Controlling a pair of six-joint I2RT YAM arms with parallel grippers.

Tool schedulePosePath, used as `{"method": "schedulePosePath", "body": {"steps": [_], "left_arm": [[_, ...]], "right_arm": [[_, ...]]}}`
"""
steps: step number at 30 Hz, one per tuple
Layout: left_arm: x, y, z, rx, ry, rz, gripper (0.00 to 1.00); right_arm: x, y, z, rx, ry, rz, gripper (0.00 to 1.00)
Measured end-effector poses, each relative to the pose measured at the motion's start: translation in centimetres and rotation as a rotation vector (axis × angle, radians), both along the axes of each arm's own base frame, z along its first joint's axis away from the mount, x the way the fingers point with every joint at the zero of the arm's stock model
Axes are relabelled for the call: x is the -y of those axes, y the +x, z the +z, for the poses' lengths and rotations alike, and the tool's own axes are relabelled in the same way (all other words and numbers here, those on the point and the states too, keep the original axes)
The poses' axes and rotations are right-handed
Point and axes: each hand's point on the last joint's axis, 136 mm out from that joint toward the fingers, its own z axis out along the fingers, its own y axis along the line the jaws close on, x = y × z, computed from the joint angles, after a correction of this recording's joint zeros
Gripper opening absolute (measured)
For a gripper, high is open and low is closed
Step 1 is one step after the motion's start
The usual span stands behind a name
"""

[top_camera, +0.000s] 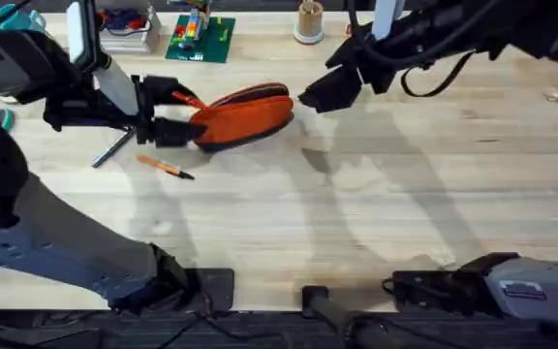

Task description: Unzip the bag, pick up the pens from the table one at a time and place them inside, then zip the bag closed.

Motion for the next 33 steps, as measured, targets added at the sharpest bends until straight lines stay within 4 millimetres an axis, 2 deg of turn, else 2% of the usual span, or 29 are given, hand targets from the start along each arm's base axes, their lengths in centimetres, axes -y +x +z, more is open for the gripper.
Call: {"method": "schedulePosePath", "body": {"steps": [1,2,15,24,27,33], "left_arm": [[0.1,0.0,0.0,0.0,0.0,-0.001,0.683],[0.1,0.0,0.0,-0.003,-0.003,-0.001,0.982],[0.0,0.4,0.0,0.021,0.008,-0.001,0.995],[-0.4,-0.6,0.2,-0.039,0.006,0.014,0.995],[-1.1,-0.9,1.3,-0.036,0.034,0.025,0.996],[-1.8,-1.2,5.0,0.048,0.151,0.039,0.995]], "right_arm": [[0.1,-0.1,0.1,0.003,-0.005,0.0,0.996],[0.3,-0.4,0.3,0.011,-0.013,0.0,0.996],[0.6,-0.4,0.1,0.01,-0.029,-0.003,0.997],[1.2,0.1,-0.2,0.025,-0.067,-0.034,0.996],[1.3,0.2,-0.3,0.03,-0.075,-0.037,0.996],[1.5,0.2,-0.5,0.074,-0.109,0.007,0.996]]}}
